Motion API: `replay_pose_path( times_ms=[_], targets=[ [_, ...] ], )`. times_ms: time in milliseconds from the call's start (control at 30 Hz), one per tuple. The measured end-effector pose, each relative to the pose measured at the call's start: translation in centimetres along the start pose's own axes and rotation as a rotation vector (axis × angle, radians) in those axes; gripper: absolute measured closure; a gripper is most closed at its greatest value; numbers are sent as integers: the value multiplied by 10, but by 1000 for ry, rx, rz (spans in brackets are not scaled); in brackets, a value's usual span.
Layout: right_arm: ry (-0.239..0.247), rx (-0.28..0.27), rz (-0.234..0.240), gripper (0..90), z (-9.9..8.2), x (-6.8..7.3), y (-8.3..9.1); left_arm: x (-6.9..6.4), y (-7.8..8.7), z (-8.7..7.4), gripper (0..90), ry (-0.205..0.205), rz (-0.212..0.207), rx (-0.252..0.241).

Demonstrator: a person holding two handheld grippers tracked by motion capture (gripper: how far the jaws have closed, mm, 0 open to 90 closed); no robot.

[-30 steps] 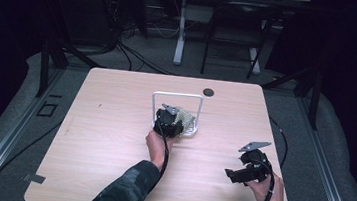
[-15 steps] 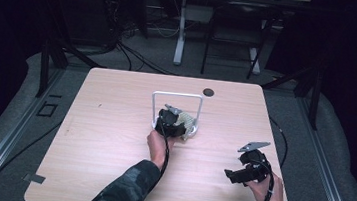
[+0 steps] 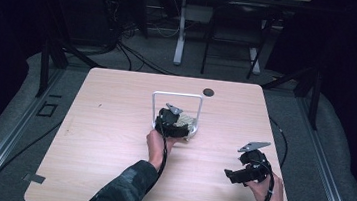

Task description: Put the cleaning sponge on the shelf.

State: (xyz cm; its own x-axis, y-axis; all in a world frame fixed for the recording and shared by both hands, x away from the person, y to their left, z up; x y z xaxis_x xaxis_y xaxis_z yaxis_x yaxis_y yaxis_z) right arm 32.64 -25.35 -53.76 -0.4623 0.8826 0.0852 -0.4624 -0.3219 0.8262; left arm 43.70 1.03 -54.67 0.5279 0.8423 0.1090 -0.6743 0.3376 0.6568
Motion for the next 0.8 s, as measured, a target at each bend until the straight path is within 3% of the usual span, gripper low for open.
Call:
replay_pose_path(
  times_ms=[400, 600, 800],
  targets=[
    [1, 2, -5, 89, 0, 2, 1, 6, 30, 3, 175, -54, -101, 4],
    [8, 1, -8, 81, 0, 2, 1, 12, 43, 0, 146, -85, -122, 8],
    [4, 10, -6, 80, 0, 0, -1, 19, 53, -7, 142, -86, -141, 13]
  ],
)
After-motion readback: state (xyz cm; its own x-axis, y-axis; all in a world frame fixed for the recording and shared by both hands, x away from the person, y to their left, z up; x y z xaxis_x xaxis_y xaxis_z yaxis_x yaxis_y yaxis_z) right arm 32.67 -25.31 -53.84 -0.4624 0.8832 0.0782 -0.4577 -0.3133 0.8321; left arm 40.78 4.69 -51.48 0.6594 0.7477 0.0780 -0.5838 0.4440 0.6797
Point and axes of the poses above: each handheld gripper's, and its own axes: y roughly backward along the jaws, z roughly out of its top, x roughly to its left, the point moved 2 cm from there along -y, roughly forward along the jaws, and after that the axes turned 10 degrees about -y, right-handed, at the moved point
